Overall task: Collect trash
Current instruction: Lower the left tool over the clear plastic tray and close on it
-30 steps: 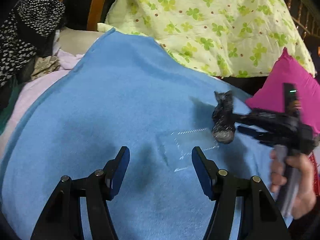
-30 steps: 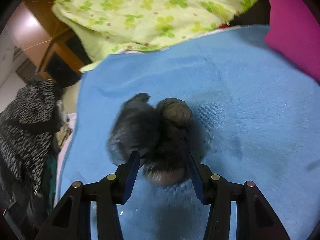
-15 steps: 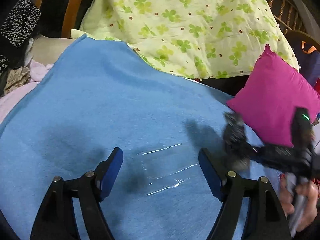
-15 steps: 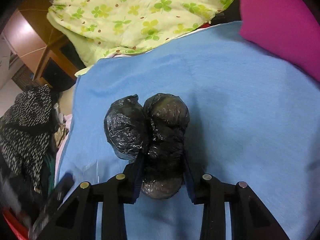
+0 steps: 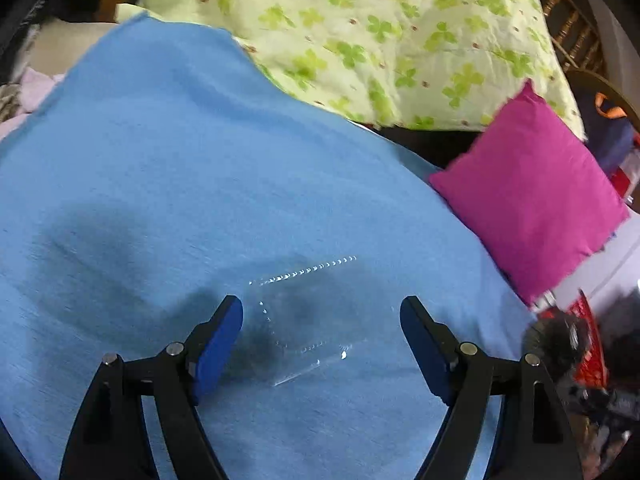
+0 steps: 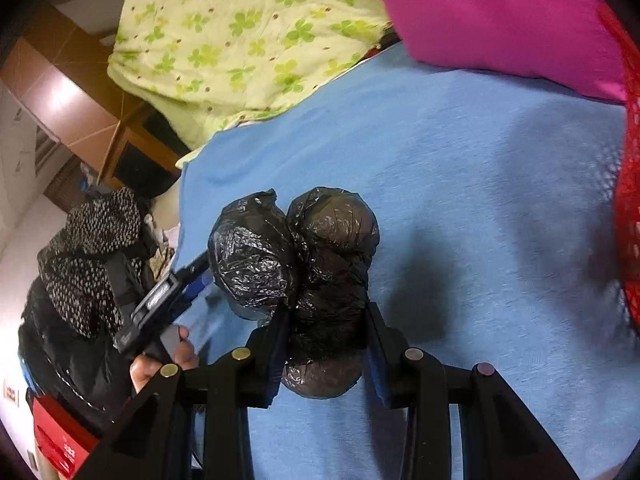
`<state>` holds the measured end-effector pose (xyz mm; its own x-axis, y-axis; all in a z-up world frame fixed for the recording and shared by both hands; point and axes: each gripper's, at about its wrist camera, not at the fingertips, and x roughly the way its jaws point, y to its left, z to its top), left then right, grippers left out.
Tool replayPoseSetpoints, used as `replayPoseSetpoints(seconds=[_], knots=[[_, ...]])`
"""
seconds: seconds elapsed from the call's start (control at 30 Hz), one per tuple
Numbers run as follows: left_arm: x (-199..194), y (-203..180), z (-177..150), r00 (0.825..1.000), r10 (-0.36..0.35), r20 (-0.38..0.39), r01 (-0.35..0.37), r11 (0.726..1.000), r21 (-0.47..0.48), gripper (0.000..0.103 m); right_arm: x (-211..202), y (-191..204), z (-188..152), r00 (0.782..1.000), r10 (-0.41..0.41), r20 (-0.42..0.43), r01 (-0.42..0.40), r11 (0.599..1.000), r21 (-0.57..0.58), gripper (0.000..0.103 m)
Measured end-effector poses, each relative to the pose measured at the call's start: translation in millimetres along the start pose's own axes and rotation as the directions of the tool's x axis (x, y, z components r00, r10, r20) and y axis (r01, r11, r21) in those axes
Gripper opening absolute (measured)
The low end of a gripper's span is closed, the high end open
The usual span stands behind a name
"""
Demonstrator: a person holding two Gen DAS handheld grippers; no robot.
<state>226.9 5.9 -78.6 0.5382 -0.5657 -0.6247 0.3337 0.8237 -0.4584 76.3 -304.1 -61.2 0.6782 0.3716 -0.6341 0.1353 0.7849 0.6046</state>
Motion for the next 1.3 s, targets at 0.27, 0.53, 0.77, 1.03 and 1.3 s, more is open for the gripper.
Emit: replayPoseSetpoints(seconds=[0.27,0.53,0.77,1.03,1.3], knots=[[-18.9,-74.6,-31.4,0.983,-0.128,-0.134,0.155,0.962,0.223,0.081,-12.7,-4.3,6.3,0.994,-0.082,0.074,0.083,0.996,-0.021,0.038],[-30.2,-64.6,-27.5,0.992,0.124,0.001,-0.120,0.957,0.264,0.081,-19.1,-7.9,7.1,0.994,-0.076,0.075,0.078,0.997,-0.025,0.038],[8.8,-61.5,-22.1,0.983,0.181,-0.030,-0.167,0.950,0.262,0.081,-12.6,-6.9,7.8,0.994,-0.086,0.067,0.087,0.996,-0.027,0.038],[25.1,-56.5,-18.5,0.982,0.181,-0.046,-0.167,0.963,0.214,0.055,-10.9,-3.2,8.4,0.994,-0.089,0.070,0.093,0.994,-0.054,0.038],[3.4,-78.2,-20.6,0.983,0.185,0.004,-0.181,0.956,0.229,0.054,-19.6,-1.1,6.8,0.989,-0.097,0.108,0.107,0.990,-0.090,0.038]])
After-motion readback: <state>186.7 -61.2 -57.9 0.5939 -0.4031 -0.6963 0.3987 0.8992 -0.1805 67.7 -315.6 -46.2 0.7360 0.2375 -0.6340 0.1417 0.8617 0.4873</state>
